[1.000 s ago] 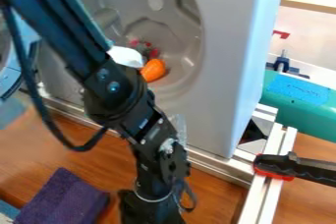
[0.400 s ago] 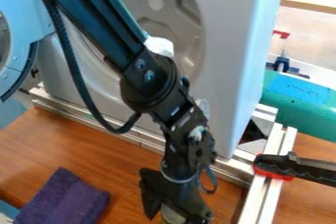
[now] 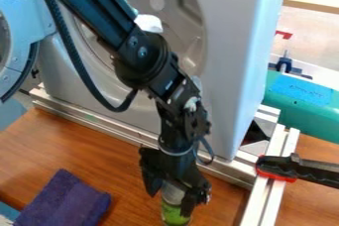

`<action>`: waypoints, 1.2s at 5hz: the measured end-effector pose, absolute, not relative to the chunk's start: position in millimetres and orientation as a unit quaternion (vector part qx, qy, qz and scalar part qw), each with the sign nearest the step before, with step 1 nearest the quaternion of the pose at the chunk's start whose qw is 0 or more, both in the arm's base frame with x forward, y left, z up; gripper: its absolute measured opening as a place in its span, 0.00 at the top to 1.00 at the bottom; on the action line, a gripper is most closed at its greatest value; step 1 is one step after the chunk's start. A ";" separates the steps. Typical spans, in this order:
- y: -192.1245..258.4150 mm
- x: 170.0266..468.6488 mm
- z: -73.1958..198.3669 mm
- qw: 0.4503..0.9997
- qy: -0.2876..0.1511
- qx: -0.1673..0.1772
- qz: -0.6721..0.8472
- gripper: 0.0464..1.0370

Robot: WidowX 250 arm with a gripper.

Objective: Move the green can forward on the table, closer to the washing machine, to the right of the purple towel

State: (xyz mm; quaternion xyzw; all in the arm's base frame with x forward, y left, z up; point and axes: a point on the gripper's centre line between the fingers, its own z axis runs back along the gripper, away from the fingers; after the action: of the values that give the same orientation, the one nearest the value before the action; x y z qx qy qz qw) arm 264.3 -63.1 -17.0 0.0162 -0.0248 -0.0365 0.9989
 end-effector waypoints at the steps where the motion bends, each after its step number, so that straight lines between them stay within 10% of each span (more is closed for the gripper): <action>1: -57.1 276.9 -11.5 0.998 -0.035 0.010 -0.042 0.04; 3: -58.4 272.6 6.9 0.996 -0.050 -0.005 -0.069 0.04; 6: 7.9 186.7 50.9 0.997 0.009 0.039 -0.071 0.04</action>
State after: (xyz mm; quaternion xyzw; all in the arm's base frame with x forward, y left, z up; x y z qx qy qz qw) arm 186.7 7.9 50.9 0.0390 0.0091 -0.0714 0.9966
